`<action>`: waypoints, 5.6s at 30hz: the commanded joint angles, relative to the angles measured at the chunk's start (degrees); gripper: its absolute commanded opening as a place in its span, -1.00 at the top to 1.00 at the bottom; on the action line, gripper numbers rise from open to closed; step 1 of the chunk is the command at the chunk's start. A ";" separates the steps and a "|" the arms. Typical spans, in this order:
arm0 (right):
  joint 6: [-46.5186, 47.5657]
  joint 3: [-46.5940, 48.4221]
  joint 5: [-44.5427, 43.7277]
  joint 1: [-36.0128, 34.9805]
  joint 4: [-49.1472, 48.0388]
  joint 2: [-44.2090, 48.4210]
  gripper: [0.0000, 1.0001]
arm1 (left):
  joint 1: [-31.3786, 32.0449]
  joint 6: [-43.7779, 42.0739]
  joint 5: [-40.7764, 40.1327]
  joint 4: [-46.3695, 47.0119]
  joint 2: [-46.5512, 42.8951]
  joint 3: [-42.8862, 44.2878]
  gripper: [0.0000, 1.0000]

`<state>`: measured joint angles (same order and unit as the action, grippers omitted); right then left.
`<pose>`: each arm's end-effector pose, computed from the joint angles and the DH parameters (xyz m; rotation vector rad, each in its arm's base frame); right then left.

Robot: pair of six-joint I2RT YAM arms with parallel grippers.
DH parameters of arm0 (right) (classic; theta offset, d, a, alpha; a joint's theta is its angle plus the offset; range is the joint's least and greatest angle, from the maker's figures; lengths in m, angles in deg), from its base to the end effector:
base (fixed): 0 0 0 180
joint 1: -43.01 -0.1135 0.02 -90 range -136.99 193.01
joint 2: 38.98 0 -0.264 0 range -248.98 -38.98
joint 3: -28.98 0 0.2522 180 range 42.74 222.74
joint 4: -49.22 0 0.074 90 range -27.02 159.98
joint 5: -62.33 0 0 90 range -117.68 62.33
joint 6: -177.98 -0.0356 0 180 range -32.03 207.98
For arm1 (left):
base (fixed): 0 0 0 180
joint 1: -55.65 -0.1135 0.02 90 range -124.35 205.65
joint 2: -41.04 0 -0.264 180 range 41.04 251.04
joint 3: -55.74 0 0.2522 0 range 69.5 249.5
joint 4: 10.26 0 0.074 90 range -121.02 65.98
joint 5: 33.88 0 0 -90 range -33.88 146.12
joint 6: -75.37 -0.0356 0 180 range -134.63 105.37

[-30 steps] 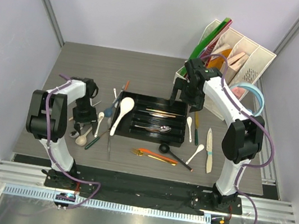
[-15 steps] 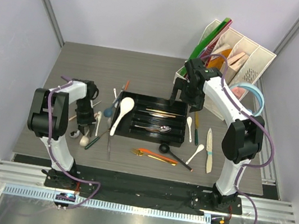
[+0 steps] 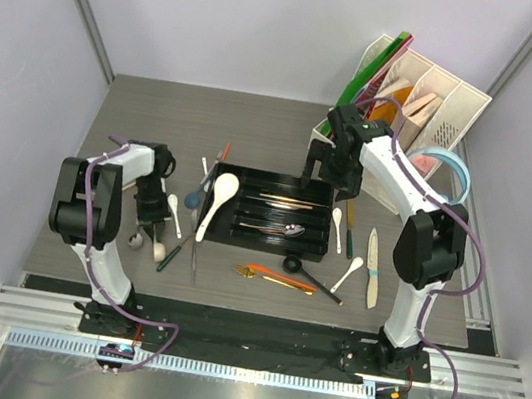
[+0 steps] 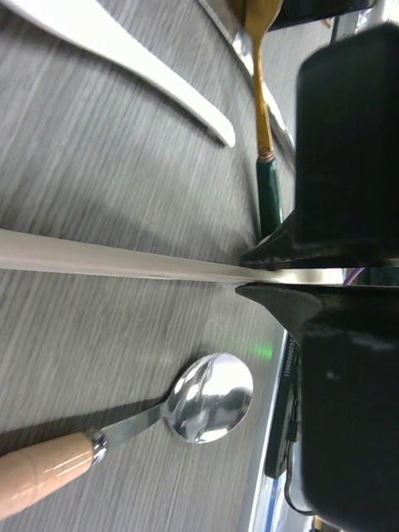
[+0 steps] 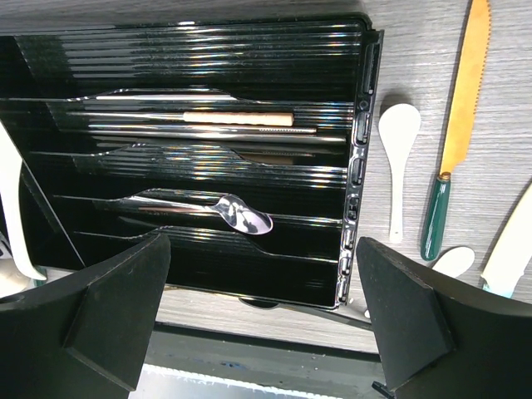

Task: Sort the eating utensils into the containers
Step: Pick up the spoon from the center of the board, then place the spoon in the storage box.

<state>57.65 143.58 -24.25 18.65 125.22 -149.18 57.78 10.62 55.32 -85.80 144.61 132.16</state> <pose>0.3610 0.1658 0.2767 0.1356 2.8663 0.2896 0.2821 -0.0100 0.1481 0.5846 -2.8692 -0.0969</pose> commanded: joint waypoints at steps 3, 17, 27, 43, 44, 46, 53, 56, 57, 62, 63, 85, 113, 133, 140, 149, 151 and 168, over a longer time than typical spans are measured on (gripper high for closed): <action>0.80 2.61 1.68 -0.07 1.04 -0.64 -0.99 | -0.02 1.20 3.26 -1.77 -5.21 2.82 1.00; 1.50 2.61 -0.34 0.28 1.04 -1.43 -0.99 | -0.02 4.80 15.37 -2.04 -10.84 15.65 1.00; 0.97 3.49 -3.07 2.38 0.87 -1.95 -0.99 | 1.47 21.30 32.15 14.82 -10.75 19.27 1.00; -0.35 7.45 -3.24 6.96 -0.10 -1.79 -0.99 | 22.83 39.16 52.65 41.83 15.25 37.61 1.00; -0.17 7.01 -3.24 7.13 -0.10 -1.52 -0.99 | 23.18 39.60 52.22 41.22 16.22 38.33 1.00; -0.35 6.13 -3.24 7.83 -0.01 -0.82 -0.99 | 23.36 42.15 50.47 40.95 17.46 37.73 1.00; -0.44 4.63 -3.24 8.71 -0.10 -0.90 -0.99 | 24.15 49.00 41.69 39.99 14.73 31.48 1.00; -0.52 4.63 -3.07 8.80 -0.10 -1.25 -0.99 | 24.76 52.26 38.34 37.45 14.55 34.45 1.00; -0.52 4.72 -3.16 8.80 -0.10 -1.34 -0.99 | 24.85 52.87 35.63 33.08 14.64 36.21 1.00; -0.70 4.46 -3.85 9.15 -0.10 -0.90 -0.99 | 25.82 59.89 29.11 29.61 14.73 41.76 1.00; -0.61 4.28 -5.17 9.33 -0.10 -0.73 -0.99 | 26.08 60.95 27.18 28.74 14.64 41.85 1.00; 1.41 -13.38 -9.13 10.03 -5.55 14.91 -0.99 | 35.13 86.62 1.41 22.40 13.06 34.75 1.00; 2.29 -25.42 -6.67 10.03 -7.92 23.18 -1.00 | 35.93 88.47 -3.69 28.19 20.01 37.02 1.00; 2.47 -25.08 -5.27 10.03 -8.01 20.72 -0.99 | 33.99 91.11 -2.02 37.69 17.80 32.18 1.00; 2.64 -24.81 -5.97 10.03 -7.83 20.37 -0.99 | 32.68 91.38 -2.10 41.56 18.60 30.87 1.00; 2.47 -22.79 -5.18 10.03 -7.75 17.91 -1.00 | 31.36 89.97 1.75 40.34 21.41 33.49 1.00; 2.55 -22.35 -4.92 10.03 -7.66 17.21 -1.00 | 31.36 89.53 2.99 40.16 22.11 33.94 1.00; 2.55 -21.47 -5.44 10.03 -7.66 16.06 -0.99 | 31.62 86.98 5.19 38.31 23.87 34.29 0.86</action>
<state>59.40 119.58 -29.65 28.62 118.20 -133.00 89.28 98.79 59.74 -45.71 166.88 165.73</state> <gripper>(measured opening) 0.996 0.035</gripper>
